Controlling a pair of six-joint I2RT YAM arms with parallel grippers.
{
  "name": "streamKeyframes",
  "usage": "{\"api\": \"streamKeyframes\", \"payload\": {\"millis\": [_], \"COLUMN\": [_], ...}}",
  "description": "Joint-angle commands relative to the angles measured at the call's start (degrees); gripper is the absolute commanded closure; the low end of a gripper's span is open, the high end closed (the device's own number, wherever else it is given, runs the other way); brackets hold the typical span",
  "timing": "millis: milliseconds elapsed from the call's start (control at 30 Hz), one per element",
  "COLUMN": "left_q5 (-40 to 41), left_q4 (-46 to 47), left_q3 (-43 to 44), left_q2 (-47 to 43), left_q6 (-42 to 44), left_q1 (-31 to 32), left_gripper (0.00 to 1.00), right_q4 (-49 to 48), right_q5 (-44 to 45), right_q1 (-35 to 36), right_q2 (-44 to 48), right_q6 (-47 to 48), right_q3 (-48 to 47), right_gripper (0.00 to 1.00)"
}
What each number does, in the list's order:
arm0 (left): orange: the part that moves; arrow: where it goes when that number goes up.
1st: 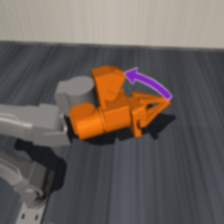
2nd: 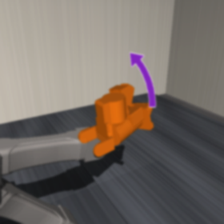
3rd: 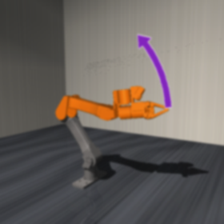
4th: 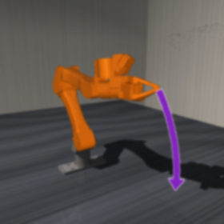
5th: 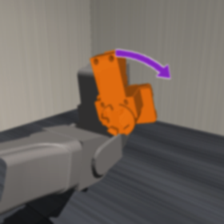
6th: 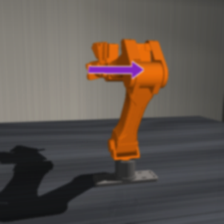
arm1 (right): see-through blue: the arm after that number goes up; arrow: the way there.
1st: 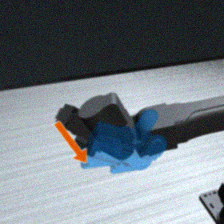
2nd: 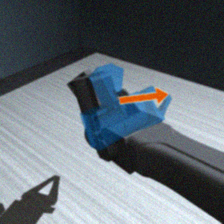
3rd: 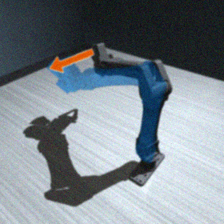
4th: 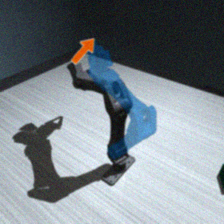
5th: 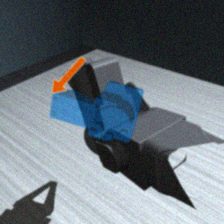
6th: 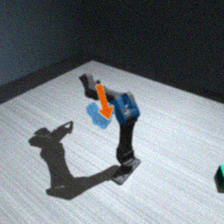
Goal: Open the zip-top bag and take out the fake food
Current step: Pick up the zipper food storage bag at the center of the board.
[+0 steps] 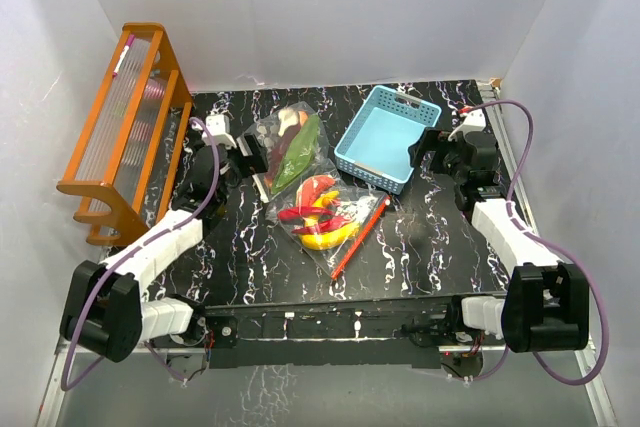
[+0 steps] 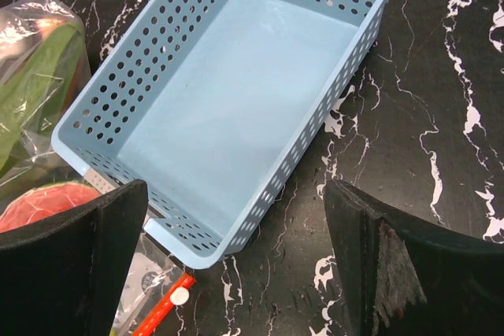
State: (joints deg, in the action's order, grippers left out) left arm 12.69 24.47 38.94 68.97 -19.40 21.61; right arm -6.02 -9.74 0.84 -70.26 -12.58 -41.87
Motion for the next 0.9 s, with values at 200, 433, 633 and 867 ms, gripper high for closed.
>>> {"api": "streamKeyframes", "payload": {"millis": [200, 433, 633, 867], "left_q5": [-0.8, -10.3, -4.7, 8.2], "left_q4": [-7.5, -2.0, -4.0, -7.3], "left_q3": [4.6, 5.9, 8.2, 13.7], "left_q2": [1.8, 6.8, 13.2, 20.1], "left_q6": [-9.0, -6.4, 0.3, 10.7], "left_q1": [0.1, 4.2, 16.3, 32.4], "left_gripper": [0.03, 0.03, 0.05, 0.06], "right_q4": [-4.2, -4.5, -1.2, -2.9], "right_q5": [7.3, 8.8, 14.1, 13.1], "right_q1": [-0.1, -0.2, -0.2, -0.2], "right_q2": [8.2, 13.6, 13.1, 12.5], "right_q6": [-2.7, -3.7, -8.2, -9.7], "right_q3": [-0.9, 3.0, 3.1, 2.9], "right_gripper": [0.01, 0.01, 0.01, 0.01]}}
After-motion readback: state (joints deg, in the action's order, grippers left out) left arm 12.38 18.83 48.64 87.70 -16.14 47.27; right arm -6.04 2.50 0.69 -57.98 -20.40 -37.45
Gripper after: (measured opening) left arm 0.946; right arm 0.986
